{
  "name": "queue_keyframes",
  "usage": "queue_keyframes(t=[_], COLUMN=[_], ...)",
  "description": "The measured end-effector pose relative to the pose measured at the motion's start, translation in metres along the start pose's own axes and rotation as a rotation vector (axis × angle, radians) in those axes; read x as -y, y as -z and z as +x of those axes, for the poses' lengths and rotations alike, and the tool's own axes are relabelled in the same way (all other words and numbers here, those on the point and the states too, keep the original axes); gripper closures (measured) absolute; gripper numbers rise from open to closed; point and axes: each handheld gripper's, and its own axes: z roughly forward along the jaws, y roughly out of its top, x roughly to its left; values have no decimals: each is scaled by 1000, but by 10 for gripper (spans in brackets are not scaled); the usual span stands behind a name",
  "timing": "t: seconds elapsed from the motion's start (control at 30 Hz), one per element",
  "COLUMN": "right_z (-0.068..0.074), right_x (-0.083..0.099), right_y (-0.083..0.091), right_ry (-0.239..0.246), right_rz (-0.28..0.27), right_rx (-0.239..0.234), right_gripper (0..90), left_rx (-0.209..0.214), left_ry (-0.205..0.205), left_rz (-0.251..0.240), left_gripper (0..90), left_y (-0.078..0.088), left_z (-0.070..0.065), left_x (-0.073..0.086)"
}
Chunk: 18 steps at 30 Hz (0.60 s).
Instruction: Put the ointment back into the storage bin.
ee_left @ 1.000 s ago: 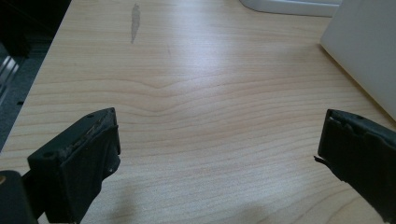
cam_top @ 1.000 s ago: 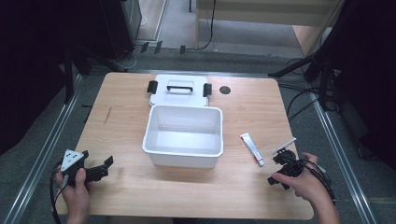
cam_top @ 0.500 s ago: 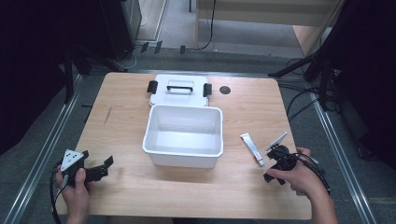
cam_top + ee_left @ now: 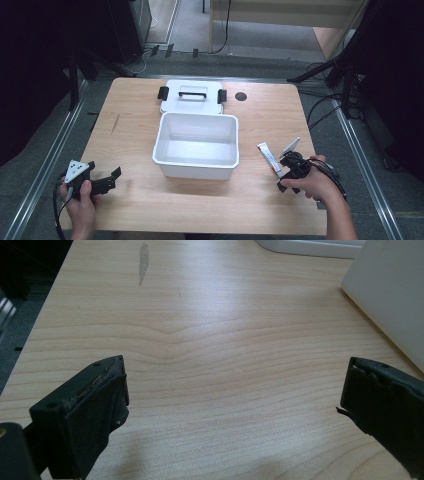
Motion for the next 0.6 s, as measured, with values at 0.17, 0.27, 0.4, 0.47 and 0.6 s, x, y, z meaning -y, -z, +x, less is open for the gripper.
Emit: queue_keyframes(t=[0.17,0.27,0.4,0.47,0.6], right_z=[2,3,2,1,3], right_x=[-7,-14,-22,-26,-36], right_y=[5,8,11,13,15], right_ry=[-4,-6,-10,-10,-11], right_rz=[2,-3,-16,-27,-32], right_rx=[-7,-10,-8,-7,-11], right_gripper=[138,141,160,170,205], left_rx=[0,2,3,1,-2], left_ry=[-2,1,3,1,0], left_rz=[0,-2,-1,-1,0], left_gripper=[0,0,0,0,0], left_y=[0,0,0,0,0], left_z=[0,1,1,1,0], left_x=[0,0,0,0,0])
